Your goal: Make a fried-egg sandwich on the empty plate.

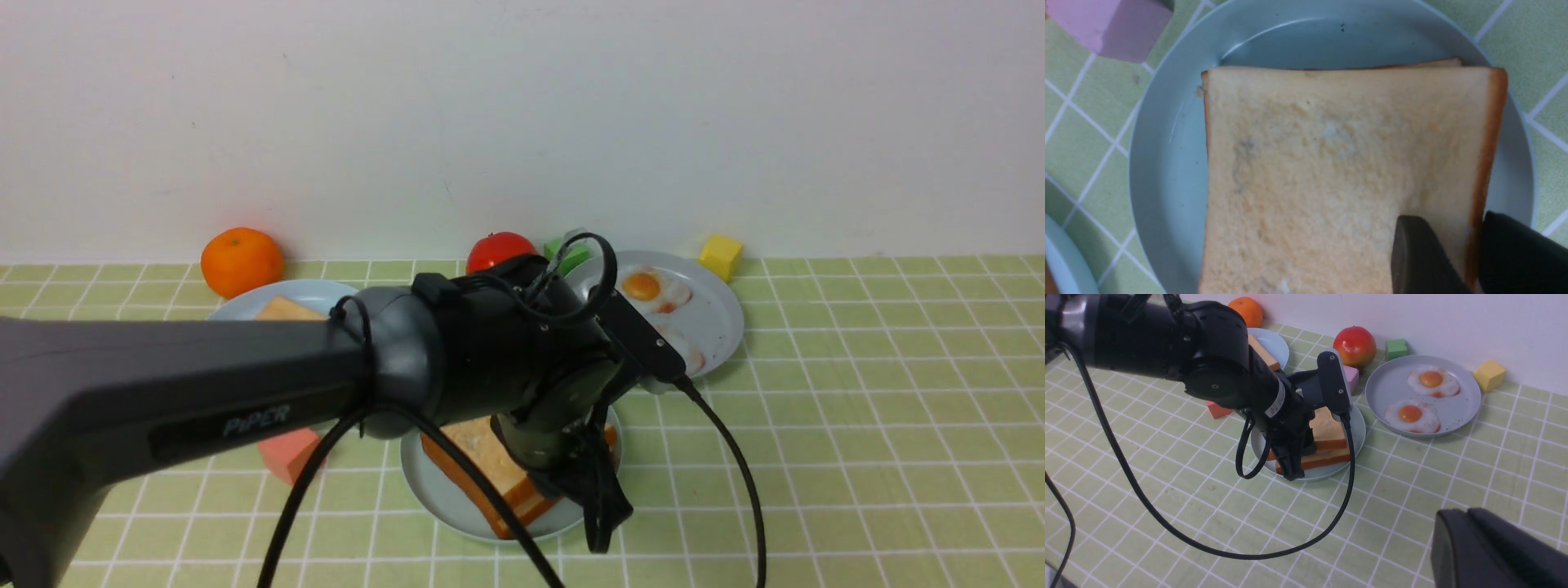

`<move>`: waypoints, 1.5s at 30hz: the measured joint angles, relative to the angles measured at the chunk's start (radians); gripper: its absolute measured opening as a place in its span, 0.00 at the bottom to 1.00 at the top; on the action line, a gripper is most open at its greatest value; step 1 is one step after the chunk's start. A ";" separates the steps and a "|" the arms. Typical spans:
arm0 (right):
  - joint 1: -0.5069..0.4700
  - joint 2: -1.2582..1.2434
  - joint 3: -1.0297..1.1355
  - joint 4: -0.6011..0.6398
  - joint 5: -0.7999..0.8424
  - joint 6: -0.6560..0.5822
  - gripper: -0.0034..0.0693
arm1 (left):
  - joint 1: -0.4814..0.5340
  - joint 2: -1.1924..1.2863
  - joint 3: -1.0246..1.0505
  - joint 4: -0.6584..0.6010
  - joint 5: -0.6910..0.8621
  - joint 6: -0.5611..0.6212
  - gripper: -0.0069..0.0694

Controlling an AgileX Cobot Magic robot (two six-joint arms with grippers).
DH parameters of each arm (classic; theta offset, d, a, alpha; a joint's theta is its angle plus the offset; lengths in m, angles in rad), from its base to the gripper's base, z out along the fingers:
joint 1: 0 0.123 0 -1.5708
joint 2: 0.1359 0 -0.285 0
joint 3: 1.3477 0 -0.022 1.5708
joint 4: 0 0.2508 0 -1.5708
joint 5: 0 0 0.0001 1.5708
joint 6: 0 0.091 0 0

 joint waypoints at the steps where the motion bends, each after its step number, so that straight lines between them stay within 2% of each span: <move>1: 0.000 0.000 0.000 0.000 0.001 0.000 0.11 | 0.000 0.000 0.000 0.001 0.000 -0.002 0.44; 6: 0.000 0.000 0.000 0.001 0.005 0.000 0.12 | 0.000 -0.012 0.000 0.001 0.013 -0.055 0.54; 13: 0.000 0.000 0.000 0.001 0.002 0.000 0.13 | -0.043 -0.168 -0.029 -0.001 0.119 -0.104 0.53; 15: 0.000 0.000 0.000 0.002 0.001 0.000 0.13 | -0.085 -0.263 -0.047 -0.004 0.157 -0.117 0.48; 16: 0.000 0.000 0.000 0.002 0.009 0.000 0.13 | -0.130 -0.381 -0.049 -0.007 0.164 -0.138 0.39; 17: 0.000 0.000 0.000 0.002 0.009 0.000 0.13 | -0.130 -0.381 -0.048 -0.009 0.164 -0.141 0.39; 19: 0.000 -0.008 0.000 0.001 0.042 0.002 0.13 | -0.190 -0.589 -0.009 -0.015 0.143 -0.188 0.24; 23: 0.000 -0.044 0.002 -0.010 0.083 0.002 0.13 | -0.227 -0.881 0.154 -0.019 0.057 -0.255 0.07; 27: 0.000 -0.115 0.031 -0.052 0.101 0.023 0.13 | -0.229 -1.188 0.410 -0.018 -0.094 -0.310 0.07; 29: 0.000 -0.183 0.068 -0.081 0.100 0.046 0.13 | -0.229 -1.392 0.604 0.012 -0.232 -0.349 0.07; 33: 0.000 -0.287 0.154 -0.109 0.076 0.110 0.13 | -0.229 -1.634 0.863 0.099 -0.396 -0.458 0.07; 38: 0.000 -0.404 0.293 -0.115 -0.049 0.207 0.13 | -0.229 -1.803 1.046 0.231 -0.430 -0.621 0.07; 45: 0.000 -0.465 0.501 -0.101 -0.310 0.287 0.13 | -0.229 -1.891 1.103 0.295 -0.447 -0.689 0.07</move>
